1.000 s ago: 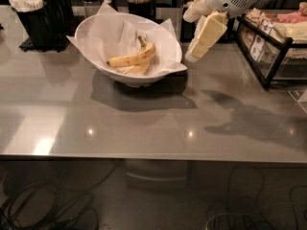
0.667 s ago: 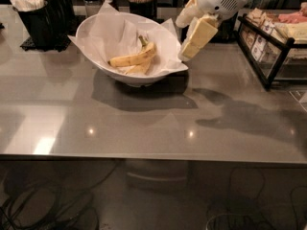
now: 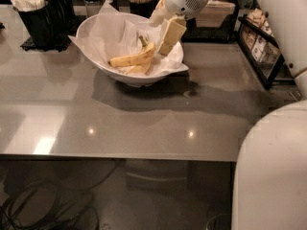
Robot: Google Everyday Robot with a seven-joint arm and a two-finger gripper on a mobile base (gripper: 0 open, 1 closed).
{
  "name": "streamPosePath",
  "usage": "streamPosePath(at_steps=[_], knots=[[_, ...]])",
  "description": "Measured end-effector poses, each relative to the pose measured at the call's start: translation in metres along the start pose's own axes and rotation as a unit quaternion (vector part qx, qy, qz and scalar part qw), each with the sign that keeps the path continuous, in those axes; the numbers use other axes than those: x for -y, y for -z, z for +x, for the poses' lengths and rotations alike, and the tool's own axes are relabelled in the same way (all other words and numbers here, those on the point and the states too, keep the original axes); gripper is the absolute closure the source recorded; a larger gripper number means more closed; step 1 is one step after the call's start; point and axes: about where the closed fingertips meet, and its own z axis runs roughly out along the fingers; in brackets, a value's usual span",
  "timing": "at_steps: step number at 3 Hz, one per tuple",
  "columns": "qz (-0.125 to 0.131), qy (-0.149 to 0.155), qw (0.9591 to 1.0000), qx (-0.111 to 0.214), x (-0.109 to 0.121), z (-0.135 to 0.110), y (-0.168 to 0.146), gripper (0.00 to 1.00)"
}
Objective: Pick banana from white bowl
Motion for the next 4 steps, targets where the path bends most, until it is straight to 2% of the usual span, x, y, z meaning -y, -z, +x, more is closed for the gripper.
streamPosePath(at_steps=[1,2,4], knots=[[-0.006,0.028,0.9996,0.001,0.023,-0.017,-0.019,0.31],[-0.01,0.041,0.9991,0.004,0.036,-0.021,-0.034,0.3],[-0.045,0.025,0.9987,0.001,0.034,0.0,-0.072,0.3]])
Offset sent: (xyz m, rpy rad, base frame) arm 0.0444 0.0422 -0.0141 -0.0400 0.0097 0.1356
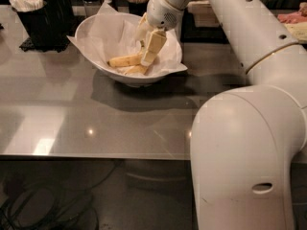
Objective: Pick banana from white bowl
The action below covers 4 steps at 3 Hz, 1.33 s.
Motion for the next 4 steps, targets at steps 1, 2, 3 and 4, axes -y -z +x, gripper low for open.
streamPosePath(at_steps=[1,2,3,4], knots=[[-0.014,-0.005,0.9999,-0.003,-0.001,0.008,-0.015,0.29],[-0.021,-0.001,0.9997,-0.009,0.002,0.01,-0.026,0.3],[-0.027,0.001,0.9995,-0.016,0.004,0.012,-0.034,0.31],[-0.035,0.003,0.9991,-0.025,0.004,0.015,-0.042,0.31]])
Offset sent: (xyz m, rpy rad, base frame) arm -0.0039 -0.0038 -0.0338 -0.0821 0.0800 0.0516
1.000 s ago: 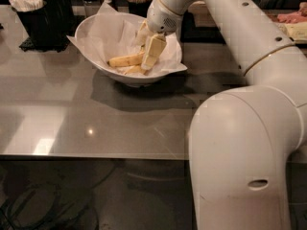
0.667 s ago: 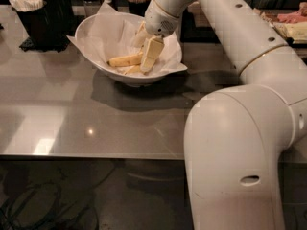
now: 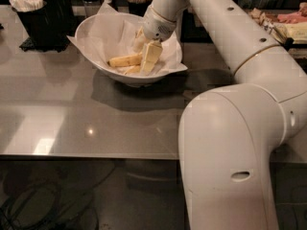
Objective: Pick banana from white bowl
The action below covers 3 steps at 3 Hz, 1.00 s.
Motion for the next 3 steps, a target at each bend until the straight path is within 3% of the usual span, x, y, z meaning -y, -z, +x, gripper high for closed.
streamPosePath(at_steps=[2,3], knots=[[-0.007,-0.012,0.9998,-0.011,-0.012,0.011,-0.003,0.73],[0.013,-0.025,0.9995,-0.016,-0.021,0.013,0.017,0.96]])
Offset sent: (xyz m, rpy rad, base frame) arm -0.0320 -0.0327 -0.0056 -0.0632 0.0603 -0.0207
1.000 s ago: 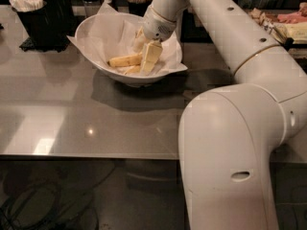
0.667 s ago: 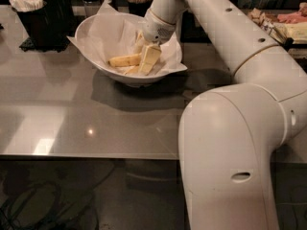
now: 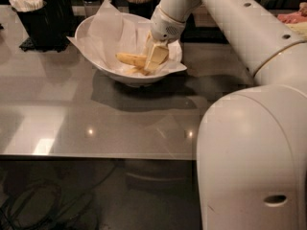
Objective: Pick banana from white bowl
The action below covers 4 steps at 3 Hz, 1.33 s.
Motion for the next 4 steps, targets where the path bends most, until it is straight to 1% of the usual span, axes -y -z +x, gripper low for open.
streamPosePath(at_steps=[1,2,3,4], knots=[[0.042,-0.006,0.999,0.012,-0.016,-0.007,0.042,1.0],[0.057,-0.016,0.9963,0.062,-0.043,-0.008,0.073,1.0],[0.086,-0.046,0.9901,0.101,-0.082,-0.007,0.111,1.0],[0.143,-0.083,0.977,0.135,-0.133,-0.015,0.151,1.0]])
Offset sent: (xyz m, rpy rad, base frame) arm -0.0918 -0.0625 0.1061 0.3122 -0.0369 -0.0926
